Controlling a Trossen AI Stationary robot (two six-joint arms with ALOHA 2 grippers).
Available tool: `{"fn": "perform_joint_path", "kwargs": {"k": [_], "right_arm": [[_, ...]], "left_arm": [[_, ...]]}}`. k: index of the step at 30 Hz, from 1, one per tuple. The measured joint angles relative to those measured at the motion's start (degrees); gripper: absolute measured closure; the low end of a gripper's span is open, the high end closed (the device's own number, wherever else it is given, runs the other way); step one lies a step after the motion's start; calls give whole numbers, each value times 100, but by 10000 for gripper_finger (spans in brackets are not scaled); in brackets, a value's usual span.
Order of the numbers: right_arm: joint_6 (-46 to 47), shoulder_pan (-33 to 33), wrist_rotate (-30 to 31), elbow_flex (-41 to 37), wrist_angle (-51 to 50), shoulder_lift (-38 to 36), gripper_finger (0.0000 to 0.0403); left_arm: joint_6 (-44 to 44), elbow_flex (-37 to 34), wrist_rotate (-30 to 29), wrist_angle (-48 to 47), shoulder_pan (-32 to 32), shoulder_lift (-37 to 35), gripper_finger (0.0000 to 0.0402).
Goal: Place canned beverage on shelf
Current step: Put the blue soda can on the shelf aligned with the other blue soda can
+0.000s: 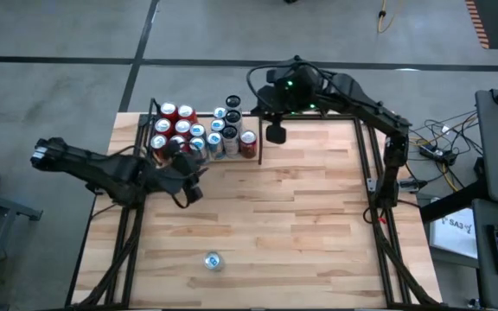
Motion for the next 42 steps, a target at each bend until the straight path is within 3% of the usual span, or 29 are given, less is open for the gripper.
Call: {"fn": "perform_joint_path", "kwargs": {"k": [3, 6, 15, 24, 42], "right_arm": [[-109, -23, -4, 0, -404, -19, 394], [-209, -79, -249, -11, -651, -19, 394], [-514, -524, -1638, -19, -661, 90, 394], [-554, -902, -1749, -33, -661, 248, 394], [-452, -940, -1753, -39, -524, 252, 394]], "left_arm": [[2, 162, 414, -854, 179, 61, 353], [299, 69, 1054, -1031, 532, 64, 393], [1790, -112, 2016, -859, 2088, 322, 400], [2554, -131, 2090, -826, 2784, 722, 401], [2766, -131, 1961, -731, 2914, 868, 402]]}}
